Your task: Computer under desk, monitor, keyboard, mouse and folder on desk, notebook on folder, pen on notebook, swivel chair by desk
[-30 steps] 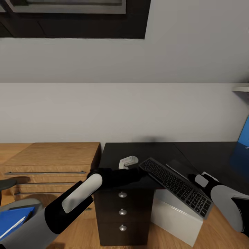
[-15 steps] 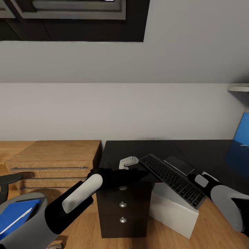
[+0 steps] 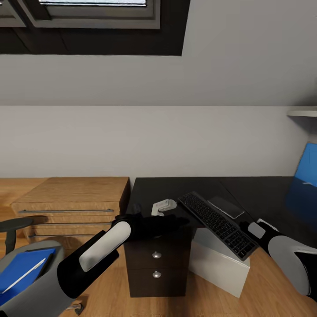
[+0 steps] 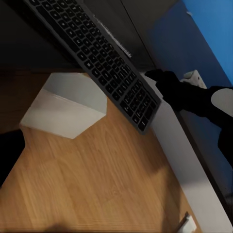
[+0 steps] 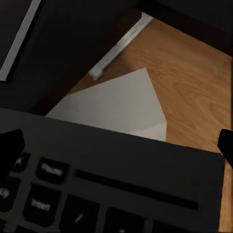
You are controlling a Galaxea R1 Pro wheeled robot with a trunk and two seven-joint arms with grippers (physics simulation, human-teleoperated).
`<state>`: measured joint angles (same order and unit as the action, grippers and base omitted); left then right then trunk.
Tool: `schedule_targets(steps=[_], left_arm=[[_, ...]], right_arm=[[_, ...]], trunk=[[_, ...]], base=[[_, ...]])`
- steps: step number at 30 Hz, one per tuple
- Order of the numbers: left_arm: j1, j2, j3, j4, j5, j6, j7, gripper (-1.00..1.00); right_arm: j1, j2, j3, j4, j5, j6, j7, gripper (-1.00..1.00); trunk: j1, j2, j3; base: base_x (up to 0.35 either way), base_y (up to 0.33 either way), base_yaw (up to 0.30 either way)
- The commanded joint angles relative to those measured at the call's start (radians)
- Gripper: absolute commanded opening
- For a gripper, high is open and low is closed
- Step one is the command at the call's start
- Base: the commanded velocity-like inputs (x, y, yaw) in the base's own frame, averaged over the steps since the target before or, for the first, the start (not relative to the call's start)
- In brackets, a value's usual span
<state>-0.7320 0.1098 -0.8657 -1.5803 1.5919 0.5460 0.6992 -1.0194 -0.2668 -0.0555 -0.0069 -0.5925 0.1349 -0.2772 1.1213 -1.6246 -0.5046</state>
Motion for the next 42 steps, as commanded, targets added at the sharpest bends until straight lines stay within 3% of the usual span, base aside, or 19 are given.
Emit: schedule_targets(steps=[1,42], left_arm=[[-0.001,0.0,-0.001,-0.001,0.008,-0.001,0.008,1.0],[-0.001,0.0,-0.001,-0.001,0.008,-0.001,0.008,1.0]], right_arm=[[-0.001,0.0,-0.006,-0.001,0.005,0.005,-0.003,1.0],[-0.001,0.004,-0.004,-0.001,0.006,0.005,-0.002,1.0]], trunk=[[0.0,-0.001,-0.001],[0.0,-0.001,-0.001]], base=[[-0.149,0.0,0.0],[-0.079,0.041,0.0]])
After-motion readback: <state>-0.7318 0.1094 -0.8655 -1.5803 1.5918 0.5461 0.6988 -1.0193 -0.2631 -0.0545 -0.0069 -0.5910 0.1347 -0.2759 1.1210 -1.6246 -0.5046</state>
